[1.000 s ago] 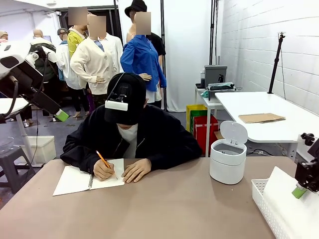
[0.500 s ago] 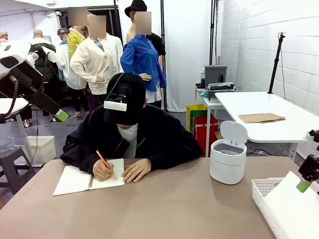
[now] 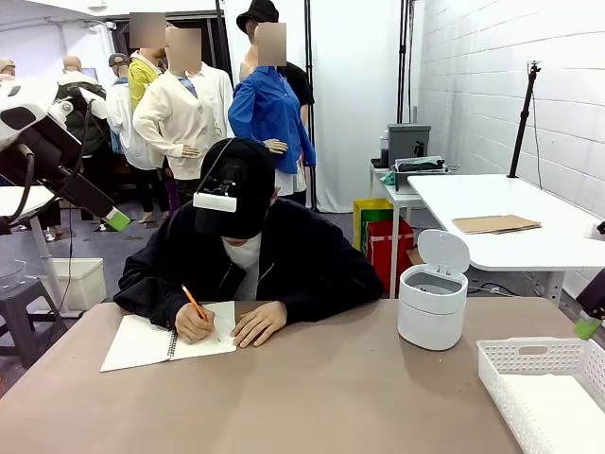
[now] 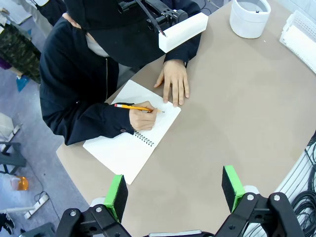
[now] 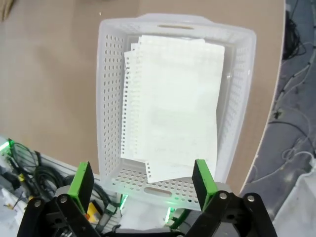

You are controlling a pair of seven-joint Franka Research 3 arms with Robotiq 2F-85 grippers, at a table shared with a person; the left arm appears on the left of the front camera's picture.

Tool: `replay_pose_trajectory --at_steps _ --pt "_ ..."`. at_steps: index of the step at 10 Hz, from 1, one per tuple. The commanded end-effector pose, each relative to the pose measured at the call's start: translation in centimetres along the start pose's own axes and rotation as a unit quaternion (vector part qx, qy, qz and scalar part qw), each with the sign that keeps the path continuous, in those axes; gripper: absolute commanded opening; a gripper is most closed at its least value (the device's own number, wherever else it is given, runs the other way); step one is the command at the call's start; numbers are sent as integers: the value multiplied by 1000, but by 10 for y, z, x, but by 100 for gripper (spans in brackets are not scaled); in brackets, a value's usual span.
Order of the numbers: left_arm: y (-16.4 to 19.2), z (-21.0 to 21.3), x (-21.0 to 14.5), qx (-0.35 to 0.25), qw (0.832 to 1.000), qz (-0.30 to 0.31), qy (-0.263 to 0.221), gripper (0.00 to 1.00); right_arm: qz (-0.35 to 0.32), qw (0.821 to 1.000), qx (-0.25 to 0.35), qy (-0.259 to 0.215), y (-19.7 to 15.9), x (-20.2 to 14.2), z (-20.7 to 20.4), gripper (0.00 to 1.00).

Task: Sort the paper based on its condition.
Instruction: If a person hands you a paper, place it in the Organizing basket , and if it's crumpled, put it in the Trash can.

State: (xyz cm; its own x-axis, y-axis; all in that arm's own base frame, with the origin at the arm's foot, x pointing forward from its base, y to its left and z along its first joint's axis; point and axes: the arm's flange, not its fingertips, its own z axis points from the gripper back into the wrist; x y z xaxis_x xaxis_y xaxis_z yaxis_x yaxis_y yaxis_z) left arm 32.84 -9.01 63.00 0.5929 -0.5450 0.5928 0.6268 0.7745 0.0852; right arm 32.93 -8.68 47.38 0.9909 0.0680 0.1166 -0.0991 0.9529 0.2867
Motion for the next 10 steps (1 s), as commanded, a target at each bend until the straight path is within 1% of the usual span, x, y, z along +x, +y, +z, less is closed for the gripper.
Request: replay_pose_trajectory --at_steps 1,6,7,8,10 --pt "0 1 0 2 1000 1 0 100 -3 1000 6 9 -4 -2 -7 100" --pt "0 1 0 2 1000 1 0 100 -3 1000 5 4 -3 -1 -4 100" --pt "0 1 0 2 1000 1 0 100 59 998 -2 -15 16 4 2 100" --pt "0 1 0 2 1000 1 0 100 136 990 -16 -28 43 10 11 100" --pt "0 1 0 2 1000 1 0 100 222 973 -47 -26 86 24 30 100"
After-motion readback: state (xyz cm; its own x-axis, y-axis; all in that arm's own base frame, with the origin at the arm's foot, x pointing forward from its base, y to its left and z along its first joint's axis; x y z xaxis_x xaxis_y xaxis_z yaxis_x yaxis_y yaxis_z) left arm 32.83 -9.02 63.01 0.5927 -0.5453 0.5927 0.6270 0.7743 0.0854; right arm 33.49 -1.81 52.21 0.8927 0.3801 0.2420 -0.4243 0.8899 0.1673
